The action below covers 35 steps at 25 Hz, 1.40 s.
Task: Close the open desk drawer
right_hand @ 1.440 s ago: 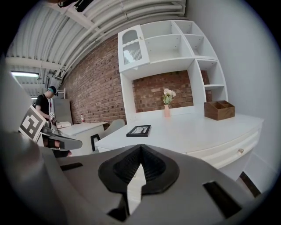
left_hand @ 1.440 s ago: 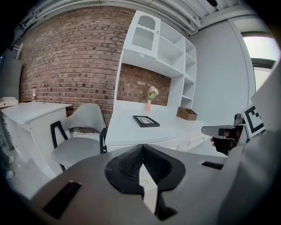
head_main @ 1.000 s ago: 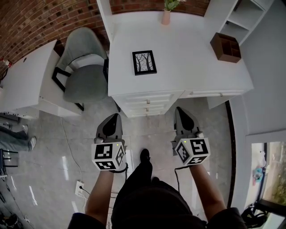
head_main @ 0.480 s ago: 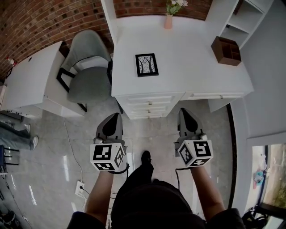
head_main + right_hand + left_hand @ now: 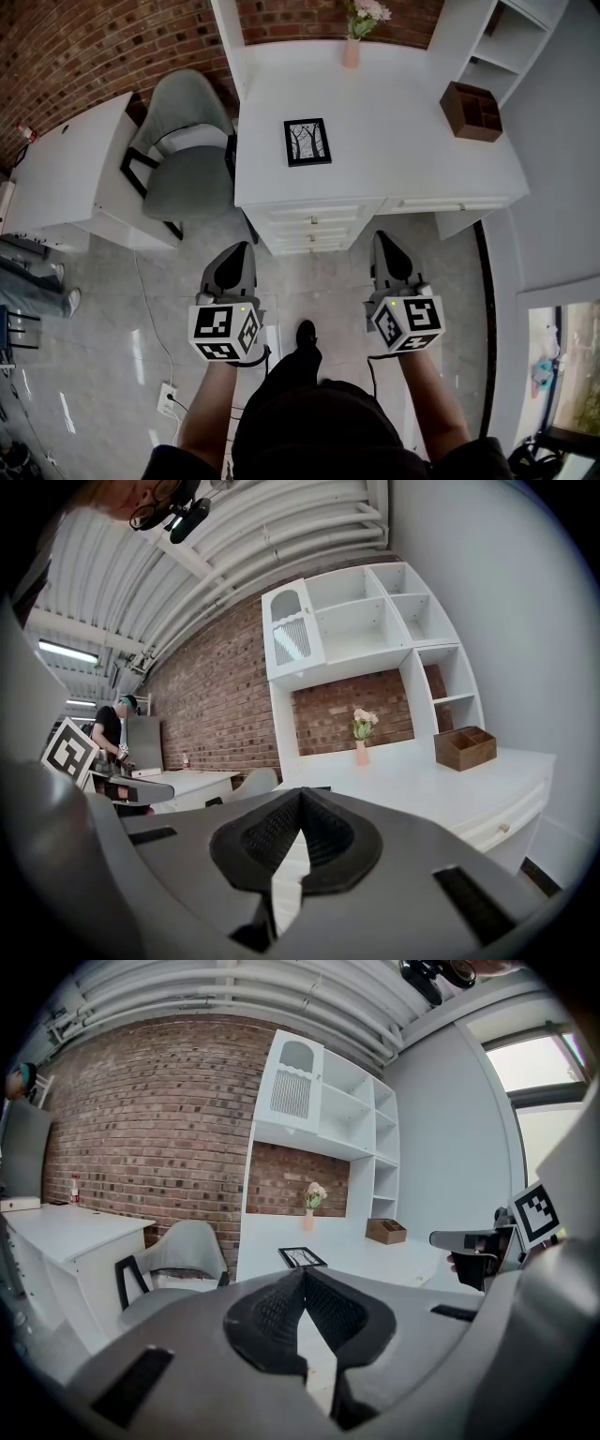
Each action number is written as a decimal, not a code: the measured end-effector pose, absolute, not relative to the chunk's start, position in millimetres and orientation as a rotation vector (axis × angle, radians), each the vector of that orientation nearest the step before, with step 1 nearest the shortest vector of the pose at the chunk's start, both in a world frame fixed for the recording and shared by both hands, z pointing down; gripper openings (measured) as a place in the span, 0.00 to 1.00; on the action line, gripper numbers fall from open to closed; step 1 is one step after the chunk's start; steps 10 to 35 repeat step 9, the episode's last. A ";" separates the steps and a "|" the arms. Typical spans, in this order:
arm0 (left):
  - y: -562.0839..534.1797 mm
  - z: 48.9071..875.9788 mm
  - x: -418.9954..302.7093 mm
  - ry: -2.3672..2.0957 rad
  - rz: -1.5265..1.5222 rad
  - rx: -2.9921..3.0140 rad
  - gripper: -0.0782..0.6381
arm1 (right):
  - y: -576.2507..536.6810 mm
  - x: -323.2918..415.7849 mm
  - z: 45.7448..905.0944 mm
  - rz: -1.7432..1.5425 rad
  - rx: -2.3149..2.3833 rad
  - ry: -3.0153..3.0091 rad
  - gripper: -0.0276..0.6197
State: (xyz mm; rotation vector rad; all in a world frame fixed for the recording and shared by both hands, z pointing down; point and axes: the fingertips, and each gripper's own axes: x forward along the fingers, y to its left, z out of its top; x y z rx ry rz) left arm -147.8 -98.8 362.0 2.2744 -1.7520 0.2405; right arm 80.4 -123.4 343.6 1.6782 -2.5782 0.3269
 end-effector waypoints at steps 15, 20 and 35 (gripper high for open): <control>-104.4 371.0 -148.9 -1.721 0.219 2.250 0.12 | -125.3 71.1 348.7 0.328 1.652 -2.587 0.05; -104.4 371.0 -148.9 -1.721 0.219 2.250 0.12 | -125.3 71.1 348.7 0.328 1.652 -2.587 0.05; -104.4 371.0 -148.9 -1.721 0.219 2.250 0.12 | -125.3 71.1 348.7 0.328 1.652 -2.587 0.05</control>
